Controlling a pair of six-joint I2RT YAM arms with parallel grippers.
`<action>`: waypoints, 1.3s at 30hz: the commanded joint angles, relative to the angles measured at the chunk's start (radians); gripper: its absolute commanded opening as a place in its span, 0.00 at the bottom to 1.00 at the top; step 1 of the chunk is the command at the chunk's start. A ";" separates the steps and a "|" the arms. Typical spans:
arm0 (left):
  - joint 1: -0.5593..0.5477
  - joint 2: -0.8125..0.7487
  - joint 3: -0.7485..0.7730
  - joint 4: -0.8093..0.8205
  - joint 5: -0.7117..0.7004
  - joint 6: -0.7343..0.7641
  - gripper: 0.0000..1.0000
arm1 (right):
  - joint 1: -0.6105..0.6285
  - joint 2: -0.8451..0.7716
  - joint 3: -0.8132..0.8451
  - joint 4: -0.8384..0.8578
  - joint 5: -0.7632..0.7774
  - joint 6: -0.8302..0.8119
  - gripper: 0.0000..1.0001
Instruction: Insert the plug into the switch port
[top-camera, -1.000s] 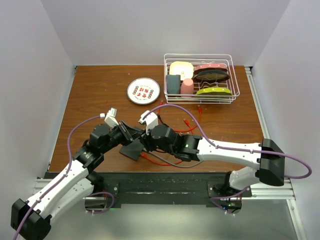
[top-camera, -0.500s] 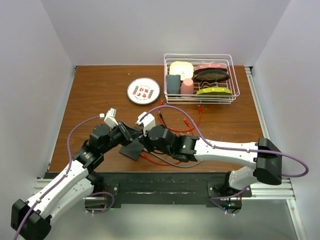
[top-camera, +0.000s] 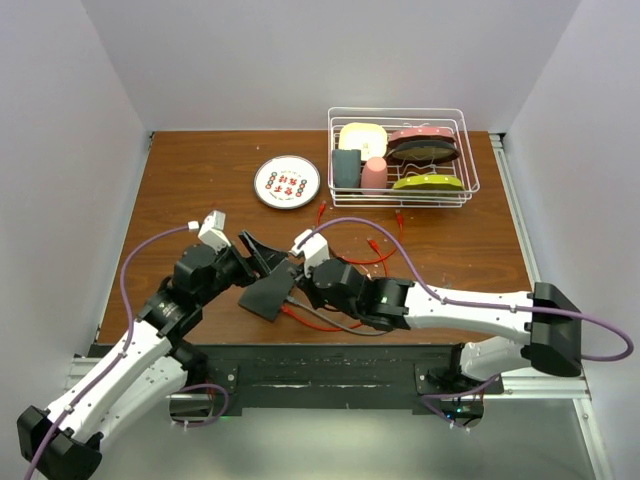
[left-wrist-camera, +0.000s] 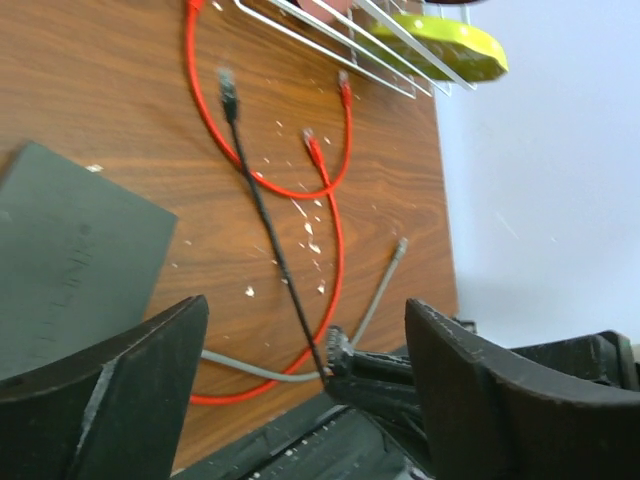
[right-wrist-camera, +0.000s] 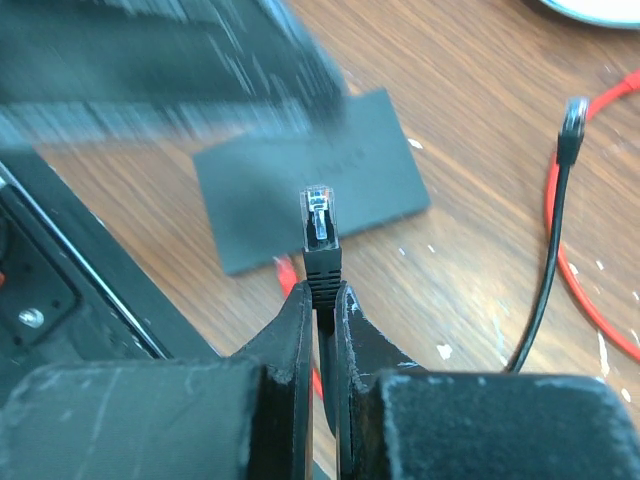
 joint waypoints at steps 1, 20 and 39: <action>0.003 -0.010 0.078 -0.086 -0.122 0.099 0.92 | -0.009 -0.054 -0.063 0.004 0.054 0.017 0.00; 0.019 0.133 0.055 0.030 -0.168 0.368 1.00 | -0.269 0.084 -0.215 0.186 -0.310 -0.047 0.00; 0.297 0.489 -0.112 0.409 0.165 0.466 1.00 | -0.287 0.305 -0.087 0.202 -0.532 -0.105 0.00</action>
